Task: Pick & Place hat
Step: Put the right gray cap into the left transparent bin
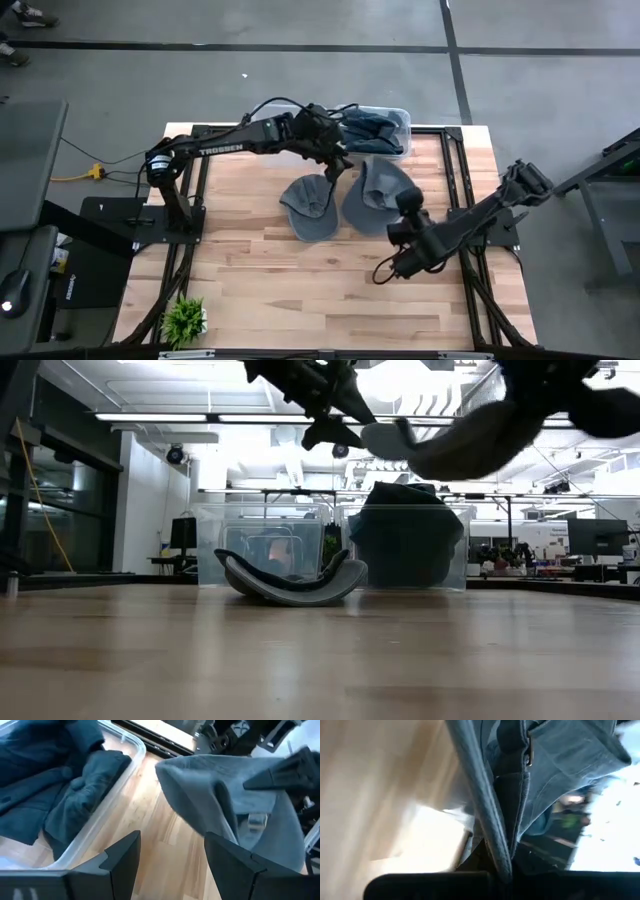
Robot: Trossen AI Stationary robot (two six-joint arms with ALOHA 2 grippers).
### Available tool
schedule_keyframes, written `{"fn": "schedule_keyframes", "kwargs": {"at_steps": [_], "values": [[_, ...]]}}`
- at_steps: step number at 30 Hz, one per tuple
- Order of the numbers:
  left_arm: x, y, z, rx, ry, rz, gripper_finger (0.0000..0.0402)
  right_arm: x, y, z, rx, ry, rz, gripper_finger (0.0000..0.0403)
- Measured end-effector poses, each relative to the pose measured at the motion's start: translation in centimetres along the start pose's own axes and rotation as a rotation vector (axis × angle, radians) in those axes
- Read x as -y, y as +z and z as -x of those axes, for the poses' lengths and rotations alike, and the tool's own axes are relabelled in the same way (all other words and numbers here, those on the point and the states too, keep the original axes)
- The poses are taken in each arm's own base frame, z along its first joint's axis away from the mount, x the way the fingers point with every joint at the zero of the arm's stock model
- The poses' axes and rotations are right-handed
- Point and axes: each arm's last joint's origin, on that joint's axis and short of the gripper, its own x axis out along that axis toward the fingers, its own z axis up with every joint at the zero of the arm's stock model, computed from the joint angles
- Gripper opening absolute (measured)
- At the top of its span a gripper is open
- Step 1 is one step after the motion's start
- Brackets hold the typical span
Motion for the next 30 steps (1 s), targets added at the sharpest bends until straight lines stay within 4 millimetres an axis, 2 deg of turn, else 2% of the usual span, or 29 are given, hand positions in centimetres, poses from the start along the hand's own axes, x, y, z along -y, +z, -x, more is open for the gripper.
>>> {"fn": "schedule_keyframes", "kwargs": {"at_steps": [3,6,15,22,30], "values": [[-0.5,0.4,0.2,0.028,0.014,0.008,0.0218,-0.4,0.8,-0.6,-0.016,-0.076,0.103,0.0000],[-0.8,1.1,1.5,0.071,0.017,0.012,0.0218,-0.5,1.5,-1.4,-0.042,-0.135,0.182,0.0000],[-0.6,2.4,4.8,0.146,-0.020,0.018,0.0218,0.6,1.6,-3.1,-0.116,-0.216,0.350,0.0000],[-1.0,2.8,5.4,0.166,-0.064,0.154,0.0218,1.4,1.7,-3.5,-0.171,-0.373,0.605,0.0000],[-1.7,3.1,5.7,0.151,-0.159,0.249,0.0218,2.1,1.6,-4.2,-0.234,-0.430,0.713,0.0000]]}}
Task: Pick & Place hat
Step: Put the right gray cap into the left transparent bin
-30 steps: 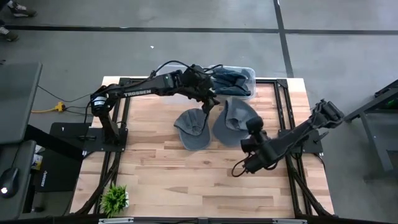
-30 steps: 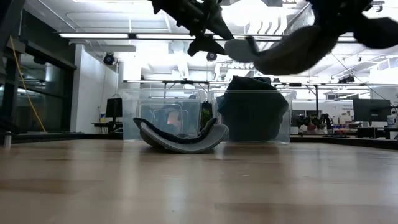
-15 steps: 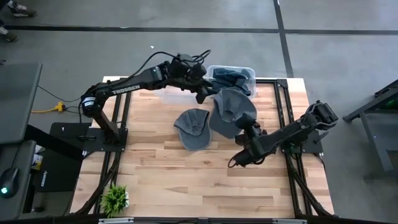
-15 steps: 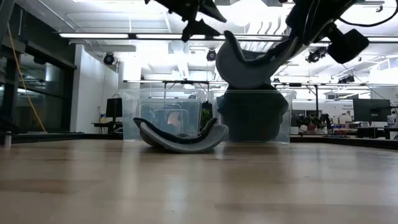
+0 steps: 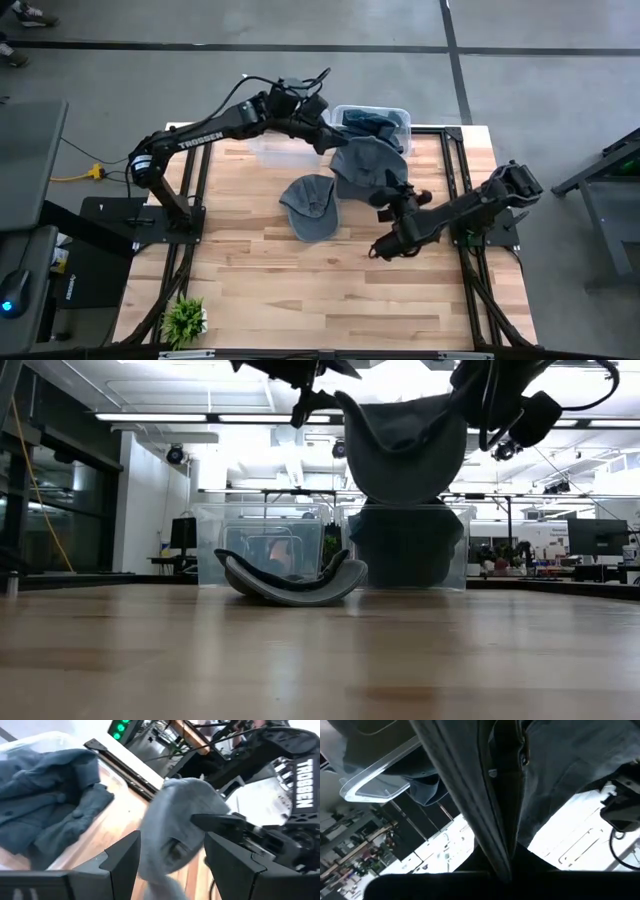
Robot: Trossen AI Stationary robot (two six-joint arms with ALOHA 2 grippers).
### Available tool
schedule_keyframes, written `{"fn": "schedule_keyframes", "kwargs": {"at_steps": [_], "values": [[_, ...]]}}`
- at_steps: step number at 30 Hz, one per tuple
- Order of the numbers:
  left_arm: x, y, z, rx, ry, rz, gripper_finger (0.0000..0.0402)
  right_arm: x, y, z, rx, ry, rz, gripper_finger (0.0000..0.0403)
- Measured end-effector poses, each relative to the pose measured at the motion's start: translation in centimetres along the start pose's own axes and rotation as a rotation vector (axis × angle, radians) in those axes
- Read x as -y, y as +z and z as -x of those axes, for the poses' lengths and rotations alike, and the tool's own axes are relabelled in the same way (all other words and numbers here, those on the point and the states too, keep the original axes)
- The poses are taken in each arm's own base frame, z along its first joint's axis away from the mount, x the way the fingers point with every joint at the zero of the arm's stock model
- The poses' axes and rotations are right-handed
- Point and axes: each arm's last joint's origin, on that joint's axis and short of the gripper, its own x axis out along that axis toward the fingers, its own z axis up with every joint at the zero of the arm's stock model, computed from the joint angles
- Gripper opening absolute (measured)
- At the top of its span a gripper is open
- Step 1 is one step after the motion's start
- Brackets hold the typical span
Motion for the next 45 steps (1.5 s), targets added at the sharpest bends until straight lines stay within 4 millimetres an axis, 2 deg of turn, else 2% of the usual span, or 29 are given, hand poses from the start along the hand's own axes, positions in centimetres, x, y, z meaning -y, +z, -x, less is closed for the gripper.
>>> {"fn": "schedule_keyframes", "kwargs": {"at_steps": [8,19,38,45], "values": [[0.2,0.1,0.0,0.000,-0.036,0.001,0.0218,0.0,-0.1,-0.8,-0.025,0.011,0.001,0.0000],[-0.4,0.0,0.0,0.038,0.130,-0.056,0.0218,0.0,0.0,-0.3,-0.005,0.018,-0.004,0.0000],[-0.5,-1.1,-0.2,-0.047,0.179,-0.069,0.0218,0.0,-0.1,-1.9,-0.055,0.037,0.006,0.0000],[-0.8,-2.5,-2.3,-0.117,0.184,-0.063,0.0218,0.1,0.0,-2.5,-0.075,0.045,0.009,0.0000]]}}
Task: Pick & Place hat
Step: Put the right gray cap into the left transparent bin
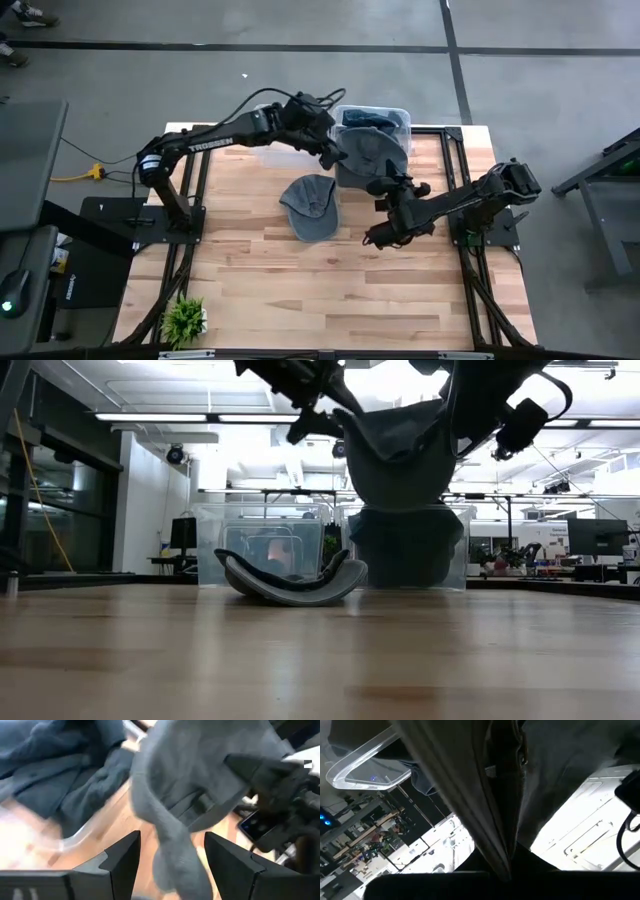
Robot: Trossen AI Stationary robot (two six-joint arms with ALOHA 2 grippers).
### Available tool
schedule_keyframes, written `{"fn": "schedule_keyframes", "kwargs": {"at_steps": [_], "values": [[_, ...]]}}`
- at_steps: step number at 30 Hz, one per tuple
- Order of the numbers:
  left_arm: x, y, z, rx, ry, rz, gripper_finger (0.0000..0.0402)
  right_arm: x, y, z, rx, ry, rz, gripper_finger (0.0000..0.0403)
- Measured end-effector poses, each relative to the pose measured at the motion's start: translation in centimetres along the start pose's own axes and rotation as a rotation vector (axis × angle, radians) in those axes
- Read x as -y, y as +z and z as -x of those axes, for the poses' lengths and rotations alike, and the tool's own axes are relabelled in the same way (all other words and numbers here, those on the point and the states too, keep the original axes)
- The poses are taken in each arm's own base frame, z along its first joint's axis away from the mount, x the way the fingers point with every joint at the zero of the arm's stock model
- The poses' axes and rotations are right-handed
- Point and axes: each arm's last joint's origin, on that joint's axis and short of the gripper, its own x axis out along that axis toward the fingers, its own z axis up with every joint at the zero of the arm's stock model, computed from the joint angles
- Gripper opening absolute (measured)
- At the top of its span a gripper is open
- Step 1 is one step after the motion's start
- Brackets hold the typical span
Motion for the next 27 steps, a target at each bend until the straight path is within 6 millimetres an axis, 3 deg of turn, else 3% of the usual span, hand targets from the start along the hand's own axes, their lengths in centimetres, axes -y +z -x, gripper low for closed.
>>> {"fn": "schedule_keyframes", "kwargs": {"at_steps": [12,16,22,27], "values": [[-0.4,-0.7,-1.9,-0.042,0.018,0.013,0.0210,0.0,0.0,-0.1,-0.001,0.002,0.011,0.0000],[-0.2,-0.4,-1.6,-0.021,0.012,-0.009,0.0160,0.0,0.0,-0.1,-0.001,0.002,0.012,0.0000],[-0.3,-0.7,-1.7,-0.044,0.021,-0.060,0.0020,0.0,0.1,-0.1,-0.001,0.002,0.008,0.0000],[-0.3,-0.8,-1.7,-0.053,0.024,-0.081,0.0009,0.1,0.1,-0.1,-0.001,0.002,0.000,0.0002]]}}
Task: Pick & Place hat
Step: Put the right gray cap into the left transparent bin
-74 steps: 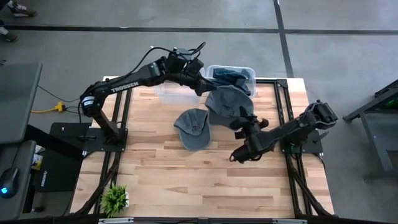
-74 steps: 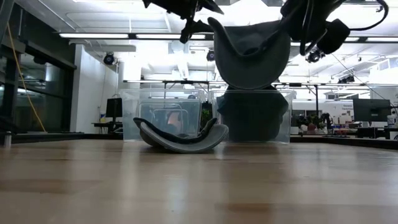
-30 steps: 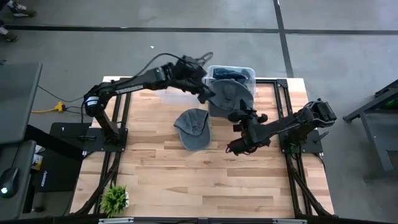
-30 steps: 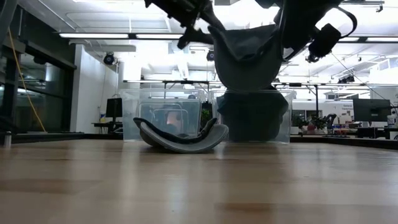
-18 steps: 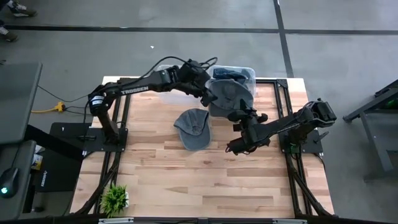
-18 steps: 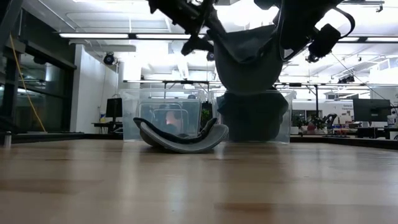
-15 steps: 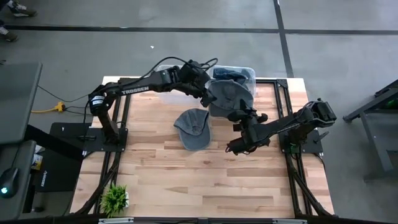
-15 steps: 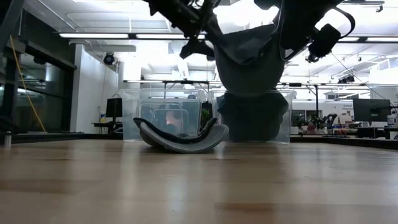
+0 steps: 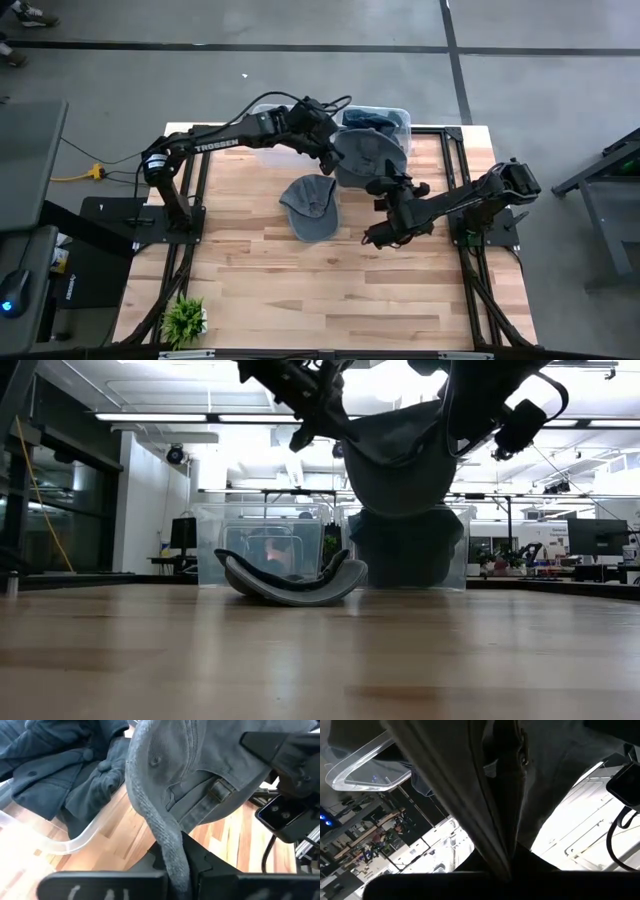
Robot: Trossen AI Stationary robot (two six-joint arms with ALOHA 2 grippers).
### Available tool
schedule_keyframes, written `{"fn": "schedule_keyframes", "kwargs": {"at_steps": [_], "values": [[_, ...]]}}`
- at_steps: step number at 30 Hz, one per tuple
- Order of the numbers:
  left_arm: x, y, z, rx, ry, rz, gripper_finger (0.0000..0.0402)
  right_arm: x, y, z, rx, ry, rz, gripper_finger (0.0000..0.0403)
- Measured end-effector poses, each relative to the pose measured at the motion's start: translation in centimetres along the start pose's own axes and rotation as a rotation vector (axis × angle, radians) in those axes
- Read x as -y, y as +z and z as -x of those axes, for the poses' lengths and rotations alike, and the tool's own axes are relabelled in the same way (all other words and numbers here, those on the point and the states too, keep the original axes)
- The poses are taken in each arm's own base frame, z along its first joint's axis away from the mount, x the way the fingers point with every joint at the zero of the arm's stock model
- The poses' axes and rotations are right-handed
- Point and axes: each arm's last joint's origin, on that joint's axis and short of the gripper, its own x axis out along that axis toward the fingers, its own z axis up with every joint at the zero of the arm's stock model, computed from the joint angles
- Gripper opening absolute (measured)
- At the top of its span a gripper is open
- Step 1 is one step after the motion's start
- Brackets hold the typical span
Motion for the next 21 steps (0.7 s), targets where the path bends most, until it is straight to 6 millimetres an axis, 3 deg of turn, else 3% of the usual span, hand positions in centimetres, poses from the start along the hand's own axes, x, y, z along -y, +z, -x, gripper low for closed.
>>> {"fn": "schedule_keyframes", "kwargs": {"at_steps": [12,21], "values": [[-0.2,-0.1,0.0,-0.005,0.033,-0.013,0.0004,0.0,0.0,0.1,0.023,0.035,-0.141,0.0077],[-0.1,0.1,0.0,0.019,0.028,-0.019,0.0004,-0.5,-2.3,0.6,0.136,0.245,-0.373,0.0126]]}}
